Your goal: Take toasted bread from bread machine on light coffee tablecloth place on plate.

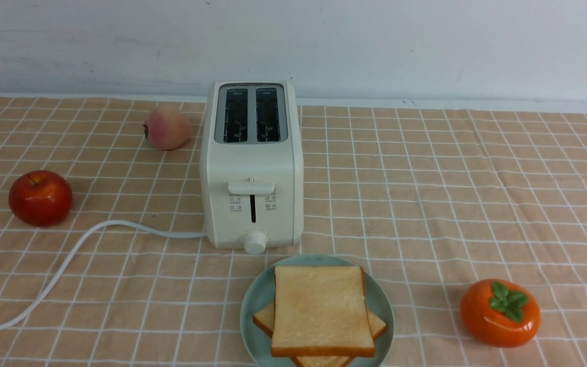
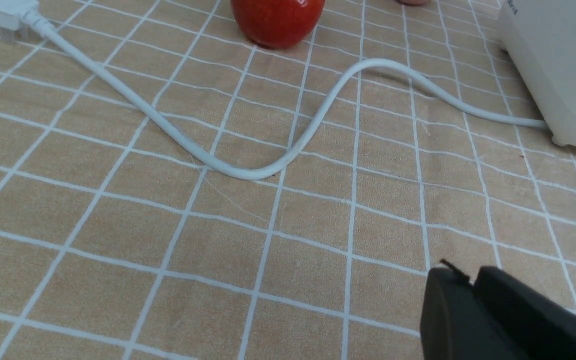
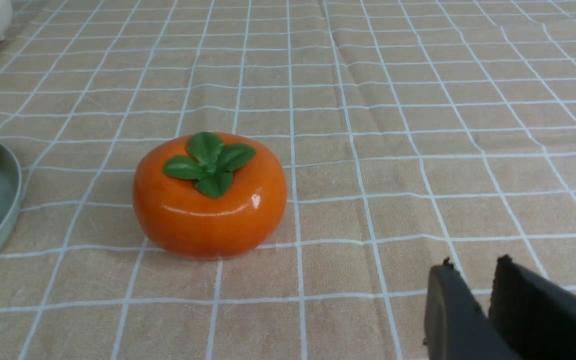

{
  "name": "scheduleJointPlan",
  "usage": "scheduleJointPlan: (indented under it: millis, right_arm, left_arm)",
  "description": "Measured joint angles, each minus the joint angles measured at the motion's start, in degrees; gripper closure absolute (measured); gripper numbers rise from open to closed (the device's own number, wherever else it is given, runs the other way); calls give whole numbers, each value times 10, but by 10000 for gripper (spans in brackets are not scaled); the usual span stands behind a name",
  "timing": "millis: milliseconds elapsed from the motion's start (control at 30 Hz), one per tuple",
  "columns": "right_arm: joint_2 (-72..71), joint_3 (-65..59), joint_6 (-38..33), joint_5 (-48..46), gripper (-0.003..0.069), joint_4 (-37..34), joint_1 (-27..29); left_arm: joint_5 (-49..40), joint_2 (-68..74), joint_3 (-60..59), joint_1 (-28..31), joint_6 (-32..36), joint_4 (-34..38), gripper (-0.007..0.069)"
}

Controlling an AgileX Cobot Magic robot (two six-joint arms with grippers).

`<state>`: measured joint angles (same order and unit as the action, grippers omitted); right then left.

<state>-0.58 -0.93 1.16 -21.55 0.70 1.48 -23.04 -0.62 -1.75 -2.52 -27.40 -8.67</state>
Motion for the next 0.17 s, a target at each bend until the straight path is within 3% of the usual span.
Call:
scheduleJointPlan:
  millis: [167]
  right_arm:
    - [0, 0, 0, 0, 510, 0, 0]
  left_arm:
    - [0, 0, 0, 0, 0, 0, 557]
